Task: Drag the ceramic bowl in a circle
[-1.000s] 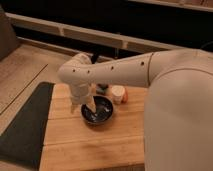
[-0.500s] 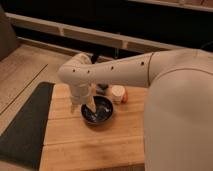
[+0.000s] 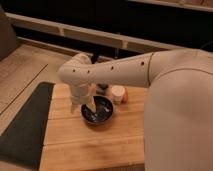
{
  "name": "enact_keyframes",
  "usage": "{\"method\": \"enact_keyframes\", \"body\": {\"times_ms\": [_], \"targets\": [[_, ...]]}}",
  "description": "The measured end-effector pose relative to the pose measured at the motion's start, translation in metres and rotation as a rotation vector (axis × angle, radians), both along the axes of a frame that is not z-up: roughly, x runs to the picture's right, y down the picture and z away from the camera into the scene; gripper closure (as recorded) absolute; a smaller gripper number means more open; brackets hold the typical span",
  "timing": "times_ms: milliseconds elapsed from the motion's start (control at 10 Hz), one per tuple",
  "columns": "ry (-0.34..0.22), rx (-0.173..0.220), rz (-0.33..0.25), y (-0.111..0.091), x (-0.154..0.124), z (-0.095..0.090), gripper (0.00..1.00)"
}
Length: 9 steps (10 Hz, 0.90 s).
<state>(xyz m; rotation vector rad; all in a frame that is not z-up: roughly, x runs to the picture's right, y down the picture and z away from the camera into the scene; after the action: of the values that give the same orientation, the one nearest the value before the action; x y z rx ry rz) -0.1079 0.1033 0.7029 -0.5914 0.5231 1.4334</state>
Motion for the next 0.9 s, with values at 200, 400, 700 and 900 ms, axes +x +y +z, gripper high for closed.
{"method": "enact_keyframes", "body": {"times_ms": [200, 400, 700, 900], "targets": [[0.0, 0.0, 0.0, 0.0, 0.0, 0.0, 0.35], [0.0, 0.005, -0.004, -0.001, 0.0, -0.001, 0.35], [-0.011, 0.073, -0.058, -0.019, 0.015, 0.014, 0.35], [-0.035, 0.153, -0.096, -0.041, 0.05, 0.03, 0.35]]}}
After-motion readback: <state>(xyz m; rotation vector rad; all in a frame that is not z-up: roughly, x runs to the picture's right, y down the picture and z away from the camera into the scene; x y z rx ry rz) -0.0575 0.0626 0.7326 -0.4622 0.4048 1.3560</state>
